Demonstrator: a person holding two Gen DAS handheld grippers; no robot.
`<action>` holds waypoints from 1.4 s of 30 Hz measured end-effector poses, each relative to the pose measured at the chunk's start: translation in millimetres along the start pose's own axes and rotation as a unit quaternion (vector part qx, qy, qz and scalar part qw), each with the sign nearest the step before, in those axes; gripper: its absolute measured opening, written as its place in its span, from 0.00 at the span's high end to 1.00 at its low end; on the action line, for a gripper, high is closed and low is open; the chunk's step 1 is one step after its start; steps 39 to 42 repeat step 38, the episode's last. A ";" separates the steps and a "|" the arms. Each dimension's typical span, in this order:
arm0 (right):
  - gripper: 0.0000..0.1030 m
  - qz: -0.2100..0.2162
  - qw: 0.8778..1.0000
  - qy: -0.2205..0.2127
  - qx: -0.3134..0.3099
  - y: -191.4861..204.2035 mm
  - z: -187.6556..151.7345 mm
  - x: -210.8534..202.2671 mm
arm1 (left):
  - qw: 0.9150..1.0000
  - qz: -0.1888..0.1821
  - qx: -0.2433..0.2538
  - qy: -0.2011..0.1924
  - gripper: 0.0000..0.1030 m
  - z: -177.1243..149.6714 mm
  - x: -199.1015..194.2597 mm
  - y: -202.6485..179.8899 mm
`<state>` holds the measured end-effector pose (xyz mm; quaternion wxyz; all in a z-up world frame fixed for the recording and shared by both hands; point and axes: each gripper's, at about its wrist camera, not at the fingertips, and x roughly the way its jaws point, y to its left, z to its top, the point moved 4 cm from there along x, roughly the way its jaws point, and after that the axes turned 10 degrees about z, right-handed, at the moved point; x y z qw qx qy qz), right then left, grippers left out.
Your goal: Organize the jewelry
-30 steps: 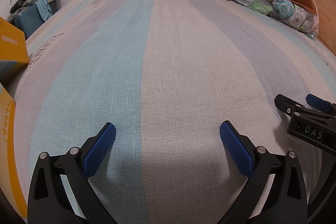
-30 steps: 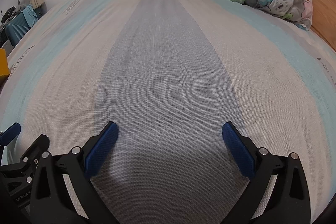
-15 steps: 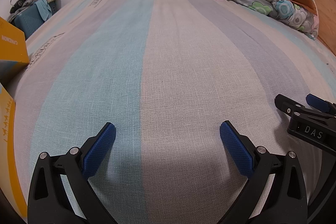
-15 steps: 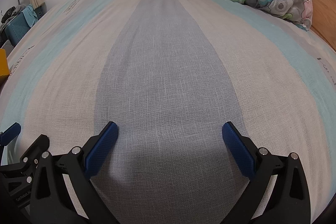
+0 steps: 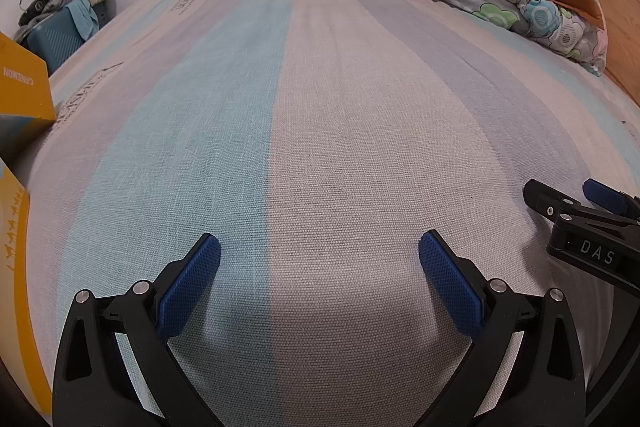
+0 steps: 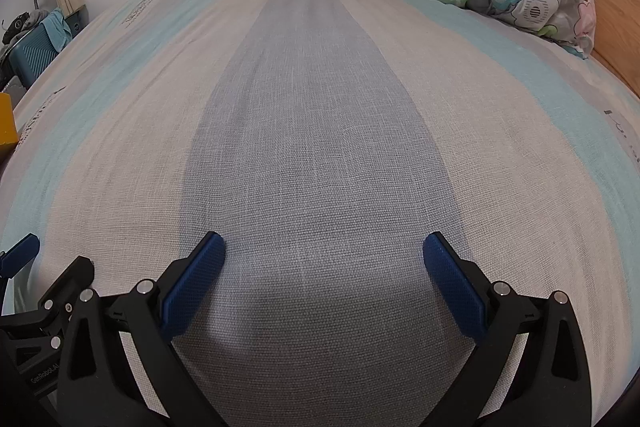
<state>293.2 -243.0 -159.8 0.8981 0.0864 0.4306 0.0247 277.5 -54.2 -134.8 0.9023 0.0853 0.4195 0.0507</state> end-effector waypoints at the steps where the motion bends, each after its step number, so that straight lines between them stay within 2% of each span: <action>1: 0.07 0.000 1.000 0.000 0.000 -0.5 -0.2 -0.2 | 1.000 0.000 0.000 0.000 0.05 0.0 0.0 -0.1; 42: 0.07 0.000 1.000 0.000 0.000 -0.5 0.7 0.0 | 1.000 -0.006 -0.008 -0.001 0.05 -1.6 -0.3 1.4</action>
